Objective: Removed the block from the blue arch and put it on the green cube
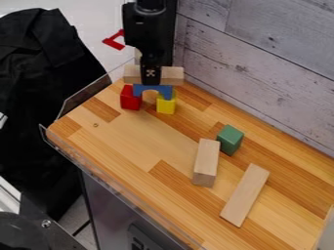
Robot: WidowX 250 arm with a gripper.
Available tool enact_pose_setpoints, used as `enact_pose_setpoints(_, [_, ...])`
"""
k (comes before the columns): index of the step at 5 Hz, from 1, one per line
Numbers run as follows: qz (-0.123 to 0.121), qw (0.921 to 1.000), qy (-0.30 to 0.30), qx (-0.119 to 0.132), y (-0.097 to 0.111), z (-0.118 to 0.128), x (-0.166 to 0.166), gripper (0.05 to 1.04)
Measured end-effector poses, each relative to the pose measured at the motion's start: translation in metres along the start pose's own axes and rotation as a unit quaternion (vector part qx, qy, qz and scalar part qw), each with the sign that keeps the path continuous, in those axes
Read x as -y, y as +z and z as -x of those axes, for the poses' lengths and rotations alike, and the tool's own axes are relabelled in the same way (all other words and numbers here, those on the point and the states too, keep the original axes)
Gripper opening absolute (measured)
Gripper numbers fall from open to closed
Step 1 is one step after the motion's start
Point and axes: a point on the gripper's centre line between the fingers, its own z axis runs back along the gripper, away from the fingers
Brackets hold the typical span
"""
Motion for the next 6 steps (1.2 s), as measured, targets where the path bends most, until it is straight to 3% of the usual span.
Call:
enact_pose_setpoints(1, [0.0, 1.0, -0.004, 0.001, -0.001, 0.0, 0.001, 0.555])
enact_pose_setpoints(3, [0.009, 0.9998, -0.017, -0.011, 0.002, 0.0, 0.0, 0.555])
enact_pose_setpoints(4, [0.039, 0.9975, -0.045, -0.038, 0.025, -0.001, -0.001, 0.555])
enact_pose_setpoints(5, [0.048, 0.9938, -0.083, -0.056, 0.041, -0.003, -0.011, 0.554])
enact_pose_setpoints(6, [0.051, 0.992, -0.101, -0.056, 0.044, 0.004, -0.017, 0.554])
